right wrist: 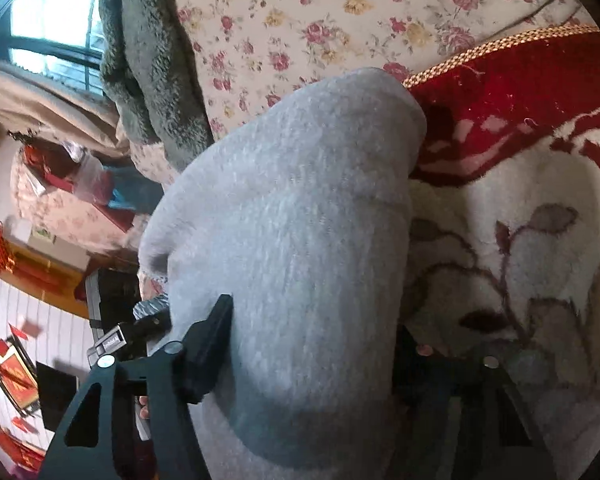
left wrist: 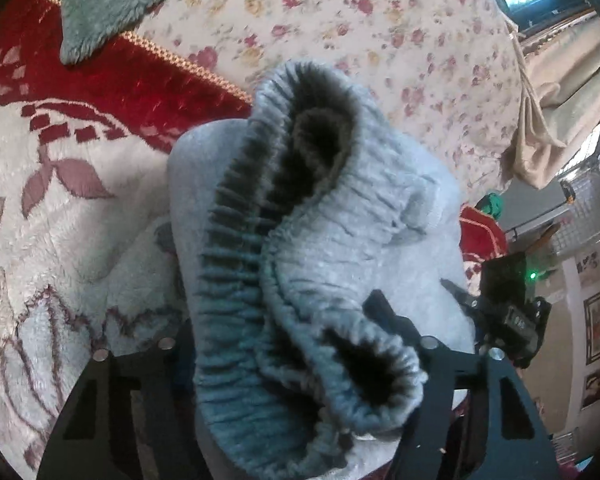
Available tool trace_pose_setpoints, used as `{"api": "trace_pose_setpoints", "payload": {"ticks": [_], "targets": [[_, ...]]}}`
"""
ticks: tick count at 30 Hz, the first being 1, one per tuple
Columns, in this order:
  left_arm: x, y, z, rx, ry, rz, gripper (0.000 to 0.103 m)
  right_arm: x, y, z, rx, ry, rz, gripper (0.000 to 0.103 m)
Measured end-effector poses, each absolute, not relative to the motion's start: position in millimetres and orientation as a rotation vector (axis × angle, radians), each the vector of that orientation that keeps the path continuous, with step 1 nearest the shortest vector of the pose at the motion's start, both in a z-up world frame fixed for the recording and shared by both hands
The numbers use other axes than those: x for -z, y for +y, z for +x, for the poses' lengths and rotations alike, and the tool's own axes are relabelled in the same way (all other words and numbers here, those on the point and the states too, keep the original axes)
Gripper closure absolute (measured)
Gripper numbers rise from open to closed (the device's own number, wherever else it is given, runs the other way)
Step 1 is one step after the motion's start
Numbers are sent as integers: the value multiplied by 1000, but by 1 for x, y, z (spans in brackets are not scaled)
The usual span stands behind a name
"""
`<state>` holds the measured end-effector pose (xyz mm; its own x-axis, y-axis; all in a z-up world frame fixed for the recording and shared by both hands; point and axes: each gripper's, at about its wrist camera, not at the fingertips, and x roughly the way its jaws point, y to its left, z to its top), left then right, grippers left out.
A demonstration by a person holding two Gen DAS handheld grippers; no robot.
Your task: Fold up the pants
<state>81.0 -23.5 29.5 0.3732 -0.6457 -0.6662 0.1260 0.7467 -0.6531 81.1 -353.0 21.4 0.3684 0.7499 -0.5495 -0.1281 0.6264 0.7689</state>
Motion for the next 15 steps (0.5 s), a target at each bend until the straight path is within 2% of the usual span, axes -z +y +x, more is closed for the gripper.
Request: {"api": "trace_pose_setpoints", "payload": {"ticks": [10,15], "targets": [[-84,-79,53,601,1020,-524,37,-79,-402,36,-608,969,714,38],[-89,-126,43,658,1024,-525,37,-103,-446,10,-549,933,695,38]]}}
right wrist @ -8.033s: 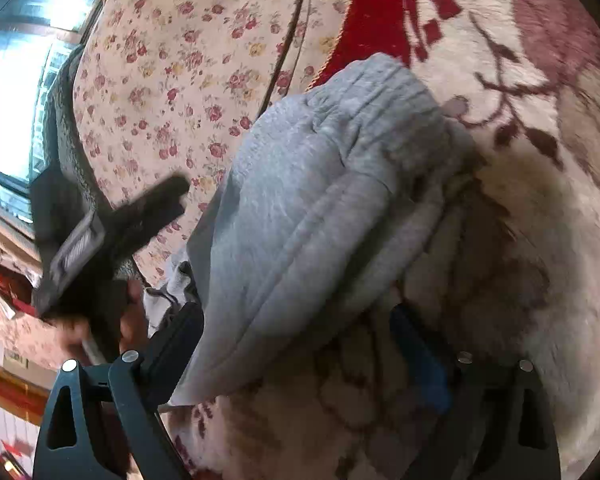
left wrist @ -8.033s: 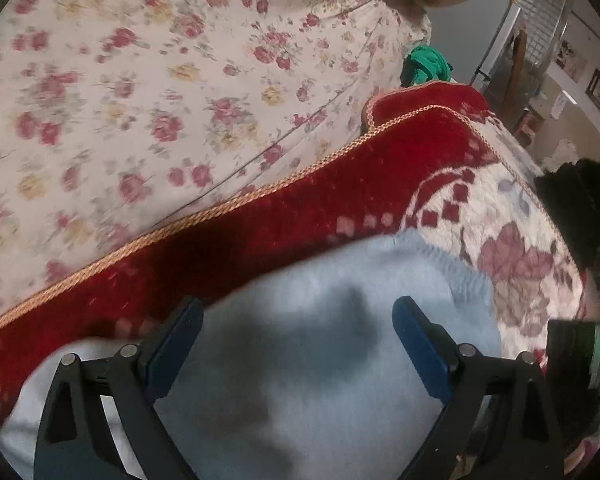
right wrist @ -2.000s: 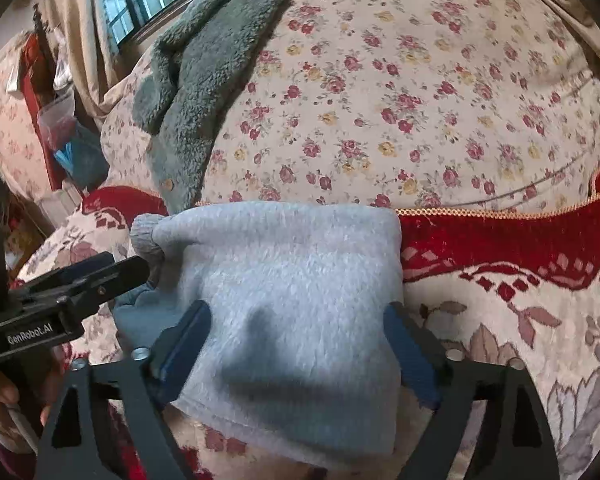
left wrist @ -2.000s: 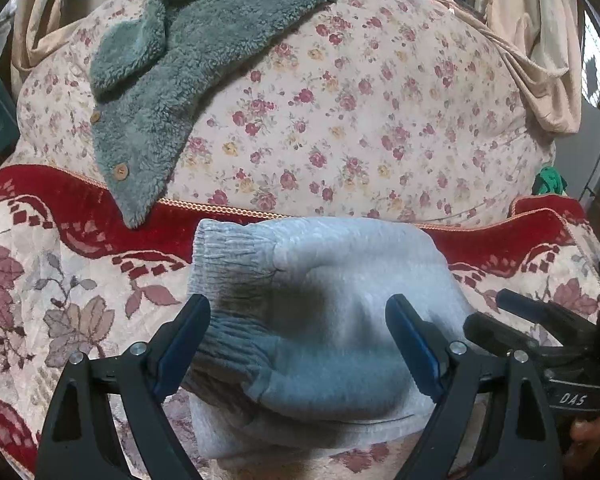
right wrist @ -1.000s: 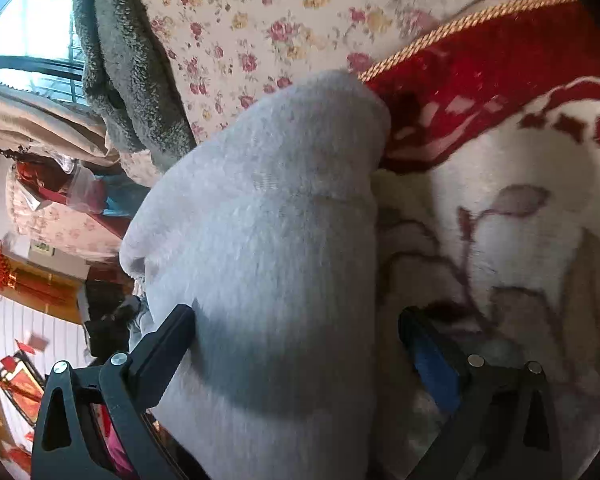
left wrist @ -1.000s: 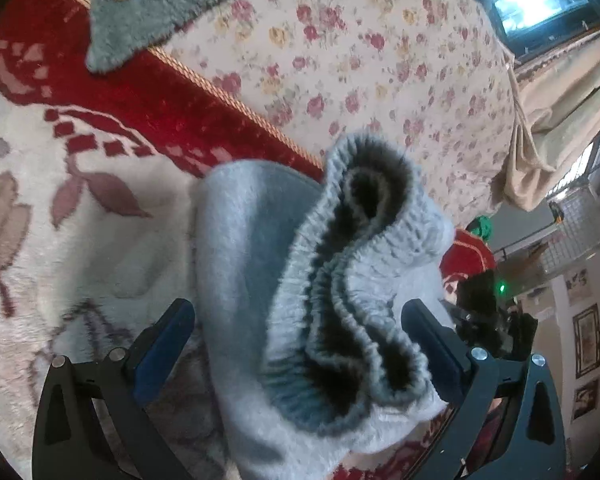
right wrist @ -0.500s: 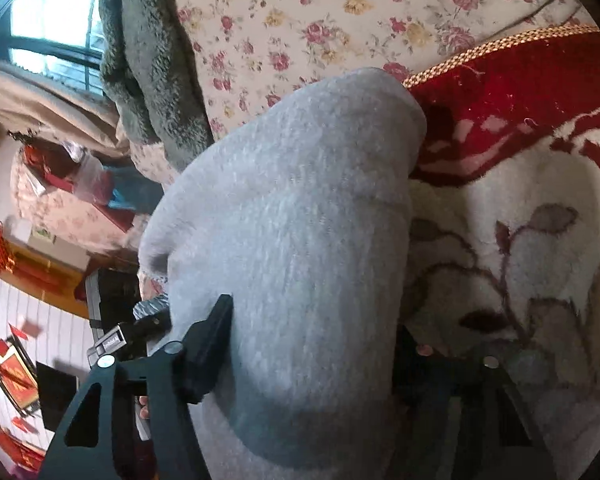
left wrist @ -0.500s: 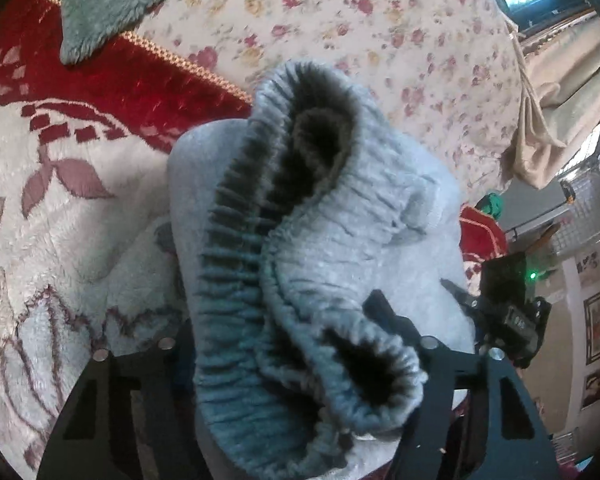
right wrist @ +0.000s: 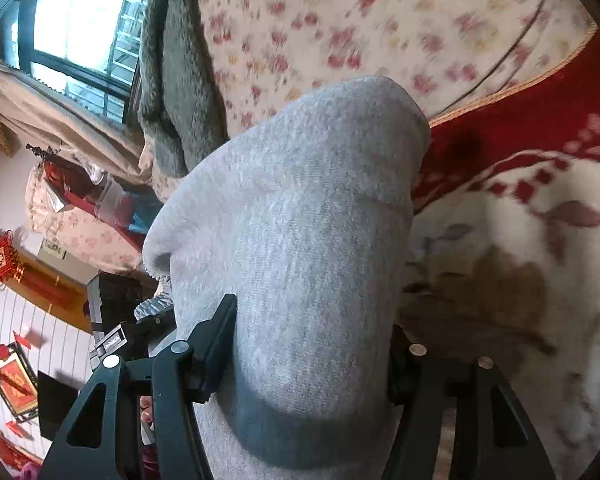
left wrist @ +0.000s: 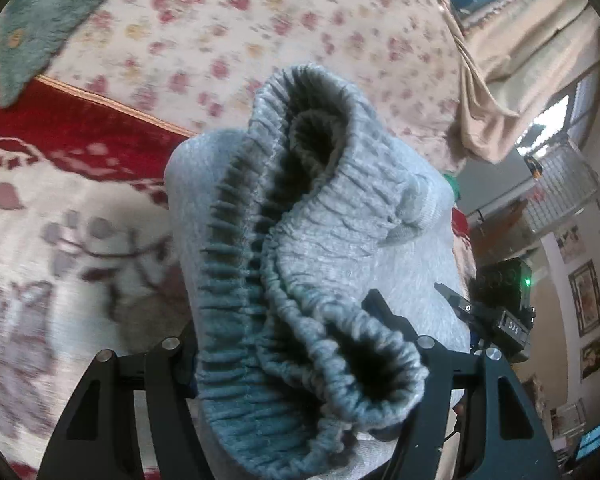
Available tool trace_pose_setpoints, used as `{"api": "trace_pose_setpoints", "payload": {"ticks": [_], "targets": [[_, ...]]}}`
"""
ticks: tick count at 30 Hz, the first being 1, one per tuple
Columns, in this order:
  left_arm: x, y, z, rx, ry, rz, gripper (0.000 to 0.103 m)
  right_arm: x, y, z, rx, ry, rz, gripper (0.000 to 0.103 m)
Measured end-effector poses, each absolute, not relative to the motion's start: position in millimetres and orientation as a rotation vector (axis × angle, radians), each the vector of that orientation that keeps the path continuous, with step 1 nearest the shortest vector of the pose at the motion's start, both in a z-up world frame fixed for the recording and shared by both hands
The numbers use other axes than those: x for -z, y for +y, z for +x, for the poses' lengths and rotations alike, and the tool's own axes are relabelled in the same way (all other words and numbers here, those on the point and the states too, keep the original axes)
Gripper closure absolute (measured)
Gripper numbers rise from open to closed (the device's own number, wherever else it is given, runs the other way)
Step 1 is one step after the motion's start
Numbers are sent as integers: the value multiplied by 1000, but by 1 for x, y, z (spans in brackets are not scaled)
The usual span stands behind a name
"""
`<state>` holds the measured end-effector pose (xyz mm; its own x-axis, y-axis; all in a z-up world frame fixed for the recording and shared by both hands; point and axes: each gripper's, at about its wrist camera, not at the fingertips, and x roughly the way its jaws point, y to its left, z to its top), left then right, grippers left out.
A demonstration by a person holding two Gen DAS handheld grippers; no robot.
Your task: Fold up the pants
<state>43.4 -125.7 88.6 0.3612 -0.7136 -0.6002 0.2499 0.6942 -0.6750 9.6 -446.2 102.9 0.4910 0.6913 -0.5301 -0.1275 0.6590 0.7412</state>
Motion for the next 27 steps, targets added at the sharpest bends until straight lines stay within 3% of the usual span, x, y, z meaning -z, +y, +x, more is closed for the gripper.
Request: {"api": "trace_pose_setpoints", "payload": {"ticks": [10,18,23,27], "targets": [[-56,-210,35,684,1099,-490,37,-81,-529,-25,-417,958,713,38],[-45,-226,23,647,1087,-420,36,-46,-552,-25,-430,997,763,36],[-43,-233,15,609,1052,-367,16,-46,-556,-23,-313,1046,731,12],[-53,-230,7,511,1009,-282,10,-76,-558,-40,-163,992,592,12]]}}
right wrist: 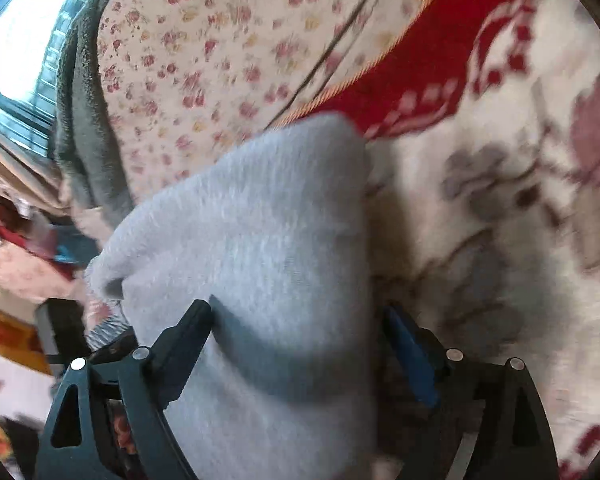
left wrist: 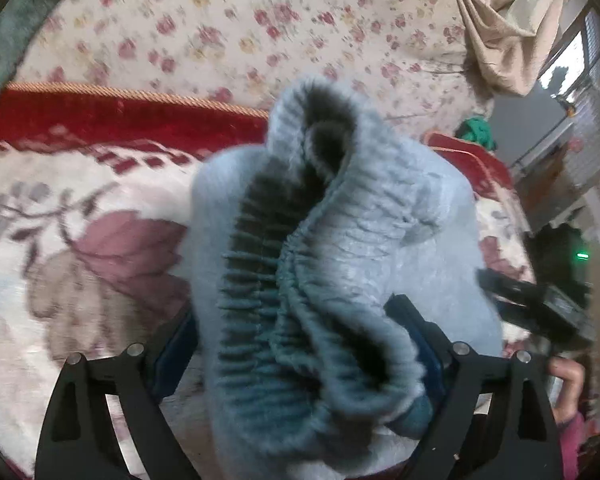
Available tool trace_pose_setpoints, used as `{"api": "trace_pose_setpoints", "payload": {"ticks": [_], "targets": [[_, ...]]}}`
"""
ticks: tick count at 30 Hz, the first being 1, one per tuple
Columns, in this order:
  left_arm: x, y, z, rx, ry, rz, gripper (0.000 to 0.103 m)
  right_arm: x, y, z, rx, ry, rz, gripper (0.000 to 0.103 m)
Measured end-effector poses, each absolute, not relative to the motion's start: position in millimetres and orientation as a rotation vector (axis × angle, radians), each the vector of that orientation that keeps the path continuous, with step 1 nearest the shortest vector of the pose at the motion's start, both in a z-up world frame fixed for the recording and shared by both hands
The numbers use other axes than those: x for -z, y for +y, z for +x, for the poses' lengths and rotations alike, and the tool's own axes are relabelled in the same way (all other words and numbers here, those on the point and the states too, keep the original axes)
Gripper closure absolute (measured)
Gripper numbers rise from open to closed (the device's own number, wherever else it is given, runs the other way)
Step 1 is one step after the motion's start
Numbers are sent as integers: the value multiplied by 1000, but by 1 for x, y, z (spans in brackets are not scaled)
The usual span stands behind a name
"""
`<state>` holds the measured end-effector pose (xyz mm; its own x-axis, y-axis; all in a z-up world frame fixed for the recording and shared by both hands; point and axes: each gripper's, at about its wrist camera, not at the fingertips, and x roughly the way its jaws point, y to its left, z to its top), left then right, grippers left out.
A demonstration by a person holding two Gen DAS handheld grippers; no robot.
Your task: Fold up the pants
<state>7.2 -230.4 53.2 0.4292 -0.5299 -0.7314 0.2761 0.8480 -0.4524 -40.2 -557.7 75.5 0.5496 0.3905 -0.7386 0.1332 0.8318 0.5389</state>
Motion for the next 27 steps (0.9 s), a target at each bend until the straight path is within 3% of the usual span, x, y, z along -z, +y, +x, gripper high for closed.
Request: {"api": "trace_pose_setpoints", "payload": {"ticks": [9,27], "targets": [[-115,-241,-36,331,750,-77,8,-129,-508,-83,8,870,303,12],[-140,-276,-70,300,675,12,8,-134,-467,-102,29,824,249,12]]}}
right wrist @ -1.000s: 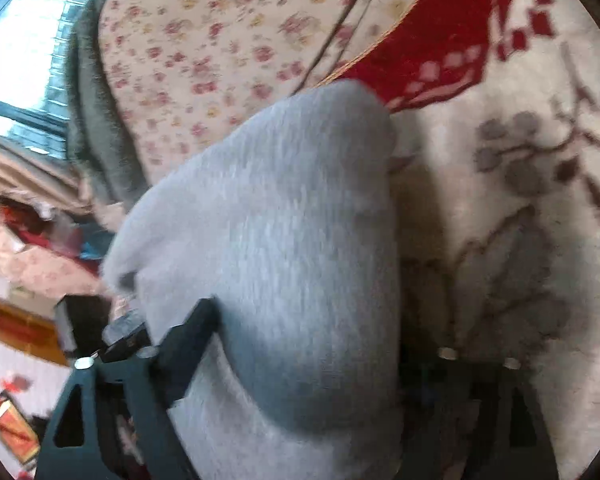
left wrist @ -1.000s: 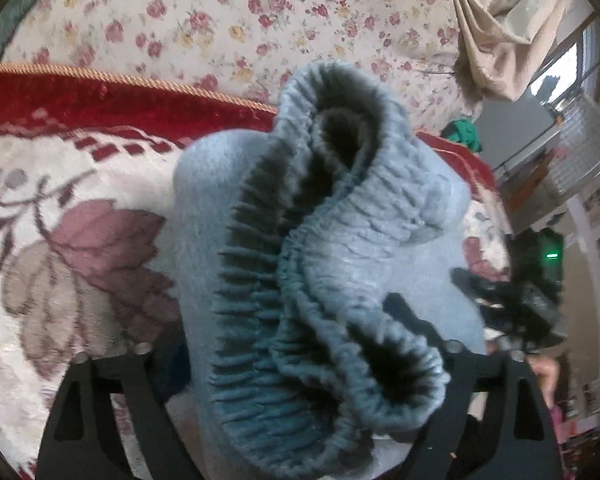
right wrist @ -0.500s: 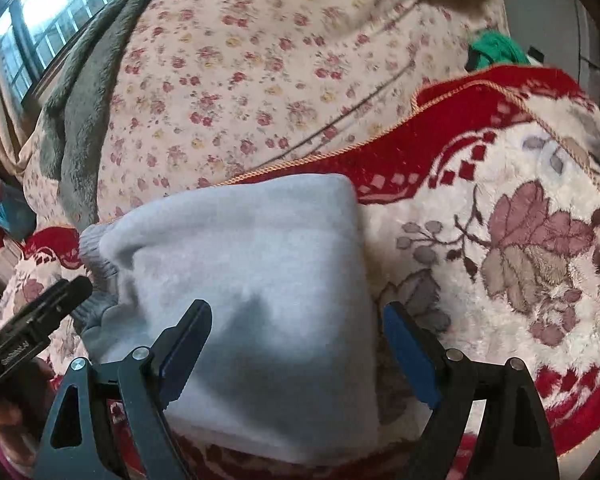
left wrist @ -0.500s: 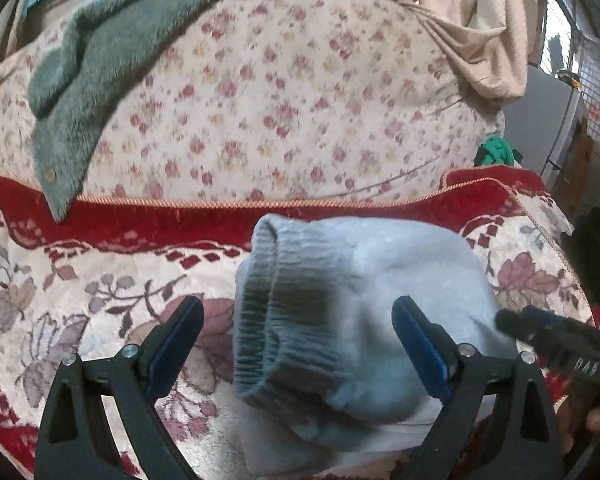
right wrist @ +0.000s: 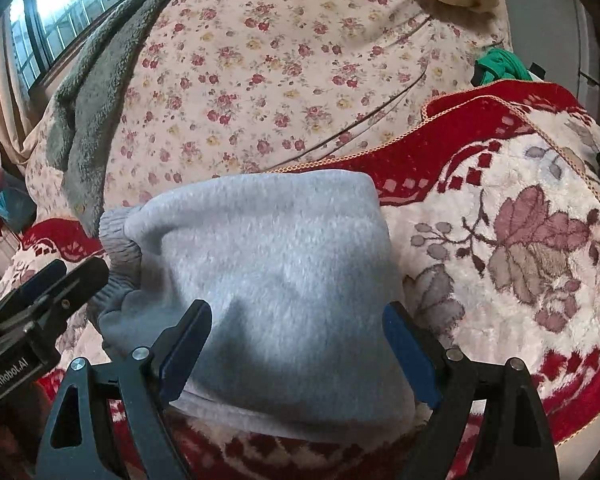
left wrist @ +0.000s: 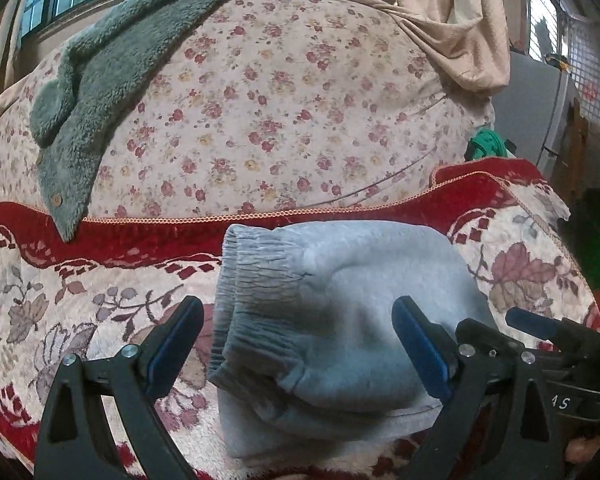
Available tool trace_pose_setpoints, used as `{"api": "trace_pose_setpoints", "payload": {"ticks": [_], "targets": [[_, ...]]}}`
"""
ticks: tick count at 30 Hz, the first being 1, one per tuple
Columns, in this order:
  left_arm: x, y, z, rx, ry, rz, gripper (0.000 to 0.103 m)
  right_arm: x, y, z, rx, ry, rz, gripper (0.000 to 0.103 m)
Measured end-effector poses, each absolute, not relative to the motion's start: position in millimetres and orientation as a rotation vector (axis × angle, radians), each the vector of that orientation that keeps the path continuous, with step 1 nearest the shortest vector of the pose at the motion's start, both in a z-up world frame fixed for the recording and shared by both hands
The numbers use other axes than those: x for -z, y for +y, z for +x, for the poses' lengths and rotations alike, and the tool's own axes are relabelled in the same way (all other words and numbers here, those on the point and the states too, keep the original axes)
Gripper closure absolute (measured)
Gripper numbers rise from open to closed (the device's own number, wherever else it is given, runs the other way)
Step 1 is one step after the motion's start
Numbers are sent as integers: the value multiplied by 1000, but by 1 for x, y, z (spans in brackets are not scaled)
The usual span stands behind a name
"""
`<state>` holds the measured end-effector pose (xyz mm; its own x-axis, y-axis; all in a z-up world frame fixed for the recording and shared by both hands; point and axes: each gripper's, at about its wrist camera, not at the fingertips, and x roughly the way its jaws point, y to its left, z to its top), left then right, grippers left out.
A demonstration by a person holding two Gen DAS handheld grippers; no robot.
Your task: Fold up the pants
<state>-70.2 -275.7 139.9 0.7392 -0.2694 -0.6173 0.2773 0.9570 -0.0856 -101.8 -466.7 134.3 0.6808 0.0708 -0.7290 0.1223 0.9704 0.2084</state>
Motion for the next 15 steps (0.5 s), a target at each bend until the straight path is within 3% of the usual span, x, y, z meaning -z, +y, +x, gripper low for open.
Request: {"api": "trace_pose_setpoints", "payload": {"ticks": [15], "targets": [[-139,-282,-71,293,679,21,8,-134,-466,-102,16,829,259,12]]}}
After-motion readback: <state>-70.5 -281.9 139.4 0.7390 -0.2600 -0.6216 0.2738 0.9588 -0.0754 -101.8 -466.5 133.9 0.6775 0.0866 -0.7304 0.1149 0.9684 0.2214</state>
